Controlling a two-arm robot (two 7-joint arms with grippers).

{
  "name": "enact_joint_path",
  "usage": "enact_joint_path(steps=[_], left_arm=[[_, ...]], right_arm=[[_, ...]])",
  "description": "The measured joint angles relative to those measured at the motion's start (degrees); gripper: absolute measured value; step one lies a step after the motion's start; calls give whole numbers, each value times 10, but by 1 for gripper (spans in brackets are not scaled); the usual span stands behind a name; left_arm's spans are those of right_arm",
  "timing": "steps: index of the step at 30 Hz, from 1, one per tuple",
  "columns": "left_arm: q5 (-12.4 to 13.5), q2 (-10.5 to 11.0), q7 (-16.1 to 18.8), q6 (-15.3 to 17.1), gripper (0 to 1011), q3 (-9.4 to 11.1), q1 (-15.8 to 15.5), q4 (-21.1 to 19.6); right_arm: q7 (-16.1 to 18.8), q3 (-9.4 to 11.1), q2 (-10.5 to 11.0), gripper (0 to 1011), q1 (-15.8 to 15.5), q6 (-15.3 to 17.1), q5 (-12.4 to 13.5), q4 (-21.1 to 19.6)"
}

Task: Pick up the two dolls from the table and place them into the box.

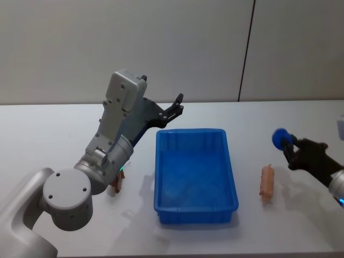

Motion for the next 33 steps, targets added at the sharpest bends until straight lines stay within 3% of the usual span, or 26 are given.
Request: enact_joint_path(steps=[8, 18, 25, 33], left_arm=[[0, 0, 0, 0, 1001, 0, 0, 0], [0, 0, 0, 0, 1001, 0, 0, 0], [0, 0, 0, 0, 1001, 0, 0, 0], [0, 0, 0, 0, 1001, 0, 0, 0]], right_arm=[[44, -10, -11, 129, 13, -19, 10, -21], [99, -31, -35, 118, 43, -32, 9, -12], [142, -53, -64, 118, 79, -43, -5, 30], [179, -80, -107, 322, 141, -59, -31, 126]])
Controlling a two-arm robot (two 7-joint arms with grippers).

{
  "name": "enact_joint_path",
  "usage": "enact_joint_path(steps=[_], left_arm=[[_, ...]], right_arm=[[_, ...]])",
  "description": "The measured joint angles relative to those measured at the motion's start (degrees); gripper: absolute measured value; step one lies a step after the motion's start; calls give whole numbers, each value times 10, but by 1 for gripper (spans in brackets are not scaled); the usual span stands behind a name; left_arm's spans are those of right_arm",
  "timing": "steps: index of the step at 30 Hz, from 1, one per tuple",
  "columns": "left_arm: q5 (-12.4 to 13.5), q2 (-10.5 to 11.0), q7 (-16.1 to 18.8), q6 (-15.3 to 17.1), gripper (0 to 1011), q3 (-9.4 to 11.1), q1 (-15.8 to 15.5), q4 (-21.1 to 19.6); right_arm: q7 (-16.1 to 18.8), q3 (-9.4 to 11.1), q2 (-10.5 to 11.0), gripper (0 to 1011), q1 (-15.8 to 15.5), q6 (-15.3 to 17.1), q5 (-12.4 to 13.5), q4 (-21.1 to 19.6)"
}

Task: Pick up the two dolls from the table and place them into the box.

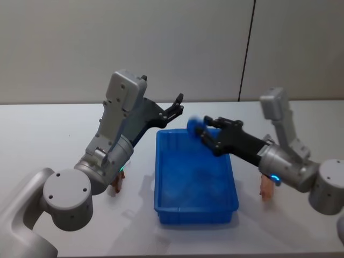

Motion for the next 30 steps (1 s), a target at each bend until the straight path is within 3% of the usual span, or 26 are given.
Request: enact_joint_path(steps=[9, 19, 23, 30], left_arm=[[0, 0, 0, 0, 1001, 0, 0, 0], [0, 0, 0, 0, 1001, 0, 0, 0], [0, 0, 0, 0, 1001, 0, 0, 0], [0, 0, 0, 0, 1001, 0, 0, 0]], right_arm=[[-16, -11, -16, 621, 23, 2, -22, 38], [-75, -11, -10, 922, 9, 30, -39, 12], [-103, -10, -3, 1001, -4, 45, -44, -11], [-160, -6, 11, 1001, -32, 76, -52, -59]])
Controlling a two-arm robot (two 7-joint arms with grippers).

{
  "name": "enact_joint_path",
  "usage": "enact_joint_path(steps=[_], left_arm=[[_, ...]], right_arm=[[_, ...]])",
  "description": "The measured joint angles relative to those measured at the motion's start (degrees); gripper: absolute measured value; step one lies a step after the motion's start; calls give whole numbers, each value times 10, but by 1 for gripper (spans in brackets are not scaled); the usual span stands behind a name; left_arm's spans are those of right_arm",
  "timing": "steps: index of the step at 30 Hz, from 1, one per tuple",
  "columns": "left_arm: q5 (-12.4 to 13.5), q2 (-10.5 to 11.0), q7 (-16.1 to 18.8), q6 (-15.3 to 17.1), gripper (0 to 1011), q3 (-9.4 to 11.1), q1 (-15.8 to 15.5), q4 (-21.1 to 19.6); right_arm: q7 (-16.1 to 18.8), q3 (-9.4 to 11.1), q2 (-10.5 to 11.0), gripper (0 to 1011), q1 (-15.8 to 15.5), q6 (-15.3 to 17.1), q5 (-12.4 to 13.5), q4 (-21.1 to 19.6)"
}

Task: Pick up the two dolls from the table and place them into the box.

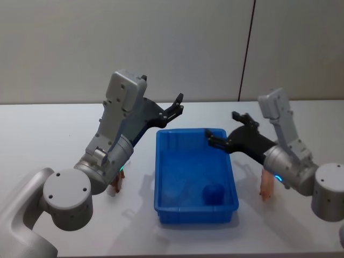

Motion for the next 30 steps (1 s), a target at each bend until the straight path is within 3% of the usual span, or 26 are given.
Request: enact_joint_path(steps=[15, 22, 30], left_arm=[[0, 0, 0, 0, 1001, 0, 0, 0], [0, 0, 0, 0, 1001, 0, 0, 0], [0, 0, 0, 0, 1001, 0, 0, 0]], right_arm=[[-135, 13, 37, 1001, -76, 86, 5, -110], [-196, 21, 49, 1001, -108, 131, 24, -151], [-266, 29, 51, 1001, -133, 195, 64, -184]])
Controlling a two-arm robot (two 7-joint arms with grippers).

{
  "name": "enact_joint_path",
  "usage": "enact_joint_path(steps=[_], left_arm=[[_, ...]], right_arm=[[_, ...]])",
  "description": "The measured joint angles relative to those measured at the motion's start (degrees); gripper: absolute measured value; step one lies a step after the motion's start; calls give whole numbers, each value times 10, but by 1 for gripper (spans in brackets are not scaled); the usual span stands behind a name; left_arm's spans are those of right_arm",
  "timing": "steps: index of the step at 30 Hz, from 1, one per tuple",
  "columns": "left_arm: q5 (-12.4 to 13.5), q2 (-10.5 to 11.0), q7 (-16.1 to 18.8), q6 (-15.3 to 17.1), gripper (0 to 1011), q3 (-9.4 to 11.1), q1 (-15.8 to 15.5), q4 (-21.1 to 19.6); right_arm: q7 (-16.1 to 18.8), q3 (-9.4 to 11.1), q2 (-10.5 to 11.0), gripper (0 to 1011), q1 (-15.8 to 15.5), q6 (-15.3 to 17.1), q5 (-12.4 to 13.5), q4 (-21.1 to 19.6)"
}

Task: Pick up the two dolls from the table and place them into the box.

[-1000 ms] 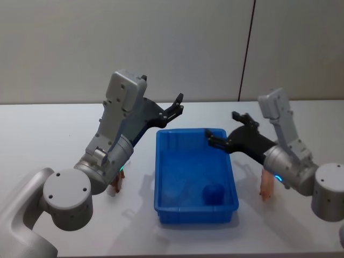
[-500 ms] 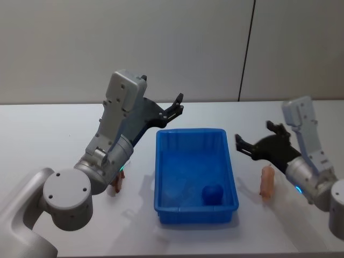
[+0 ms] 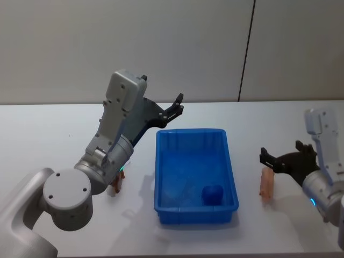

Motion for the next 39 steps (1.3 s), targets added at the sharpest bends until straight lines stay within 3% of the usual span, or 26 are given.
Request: enact_joint_path(steps=[12, 39], left_arm=[[0, 0, 0, 0, 1001, 0, 0, 0], [0, 0, 0, 0, 1001, 0, 0, 0]], right_arm=[[-46, -2, -17, 1001, -10, 50, 37, -1], [-86, -13, -62, 1001, 16, 93, 46, 67]])
